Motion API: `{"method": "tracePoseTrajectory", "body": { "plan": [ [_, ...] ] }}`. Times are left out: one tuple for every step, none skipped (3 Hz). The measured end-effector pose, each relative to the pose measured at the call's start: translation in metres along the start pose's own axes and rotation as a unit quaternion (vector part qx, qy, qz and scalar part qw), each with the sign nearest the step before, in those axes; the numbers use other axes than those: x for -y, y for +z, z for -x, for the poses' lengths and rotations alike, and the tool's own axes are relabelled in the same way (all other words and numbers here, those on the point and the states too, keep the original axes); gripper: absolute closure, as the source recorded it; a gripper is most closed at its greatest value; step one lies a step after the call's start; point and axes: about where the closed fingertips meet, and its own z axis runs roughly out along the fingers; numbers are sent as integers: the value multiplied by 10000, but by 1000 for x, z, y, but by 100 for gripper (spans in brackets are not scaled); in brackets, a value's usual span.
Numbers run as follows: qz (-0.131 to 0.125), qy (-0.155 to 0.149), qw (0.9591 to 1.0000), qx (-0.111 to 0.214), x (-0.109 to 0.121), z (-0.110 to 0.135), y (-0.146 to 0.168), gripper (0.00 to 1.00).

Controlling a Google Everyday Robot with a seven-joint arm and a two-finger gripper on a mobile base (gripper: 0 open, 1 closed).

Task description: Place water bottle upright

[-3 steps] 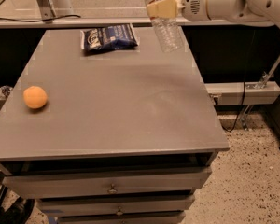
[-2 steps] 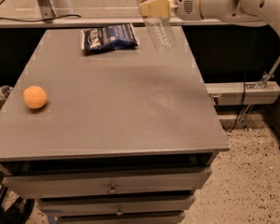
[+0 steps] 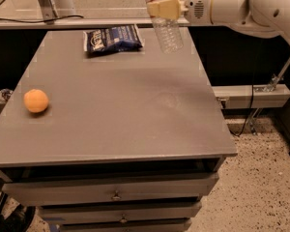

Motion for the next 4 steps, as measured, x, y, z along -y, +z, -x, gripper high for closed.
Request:
{"method": "tracePoseTrajectory", "body": {
  "plan": [
    [110,-62,9975,702,-1,1,0,100],
    [266,-228,9922,1193,-8,1,6,100],
    [346,-399,9875,1484,-15,-3,10,100],
    [325,-651,9844,1600,-22,-15,16,100]
  ]
}}
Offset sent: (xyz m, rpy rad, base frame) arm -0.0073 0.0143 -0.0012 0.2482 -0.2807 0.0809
